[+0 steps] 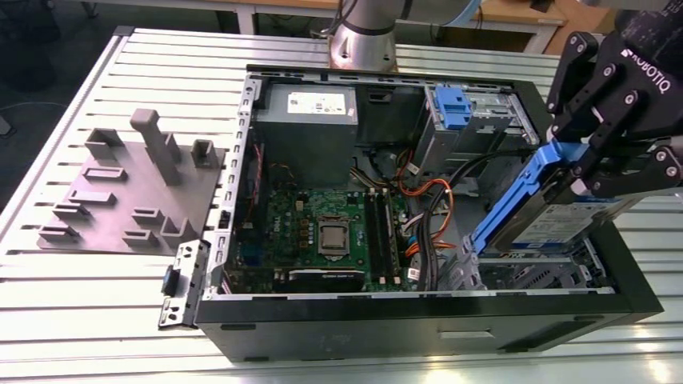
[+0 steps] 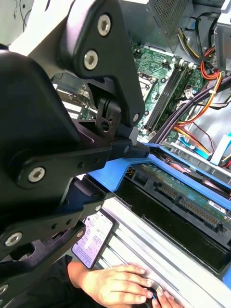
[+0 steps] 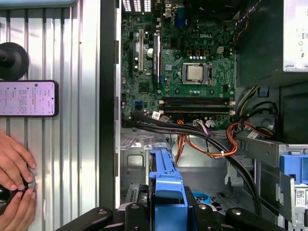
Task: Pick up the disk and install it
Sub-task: 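Insert the disk into the insertion slot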
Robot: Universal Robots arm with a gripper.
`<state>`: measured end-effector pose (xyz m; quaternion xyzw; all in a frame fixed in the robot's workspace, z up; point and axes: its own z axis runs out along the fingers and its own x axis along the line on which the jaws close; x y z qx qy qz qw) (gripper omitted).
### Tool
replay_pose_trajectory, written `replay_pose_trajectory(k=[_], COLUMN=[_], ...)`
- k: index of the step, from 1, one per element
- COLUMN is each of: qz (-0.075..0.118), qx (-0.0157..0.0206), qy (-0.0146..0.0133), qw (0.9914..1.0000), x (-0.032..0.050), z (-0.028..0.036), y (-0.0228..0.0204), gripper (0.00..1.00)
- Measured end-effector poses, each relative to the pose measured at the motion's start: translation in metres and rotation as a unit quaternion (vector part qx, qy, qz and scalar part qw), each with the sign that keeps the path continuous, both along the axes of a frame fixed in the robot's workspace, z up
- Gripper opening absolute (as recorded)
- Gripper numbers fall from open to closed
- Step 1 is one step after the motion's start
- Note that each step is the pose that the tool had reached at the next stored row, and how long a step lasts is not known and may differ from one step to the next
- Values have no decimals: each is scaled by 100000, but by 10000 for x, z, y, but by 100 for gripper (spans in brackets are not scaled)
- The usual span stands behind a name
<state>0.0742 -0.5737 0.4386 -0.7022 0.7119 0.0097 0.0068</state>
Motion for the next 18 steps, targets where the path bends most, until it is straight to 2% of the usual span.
replay_pose_trajectory(k=[18], qz=[-204], qx=[1], qy=[1], qw=[100000], x=[11], z=[-122], y=[1], gripper=[36])
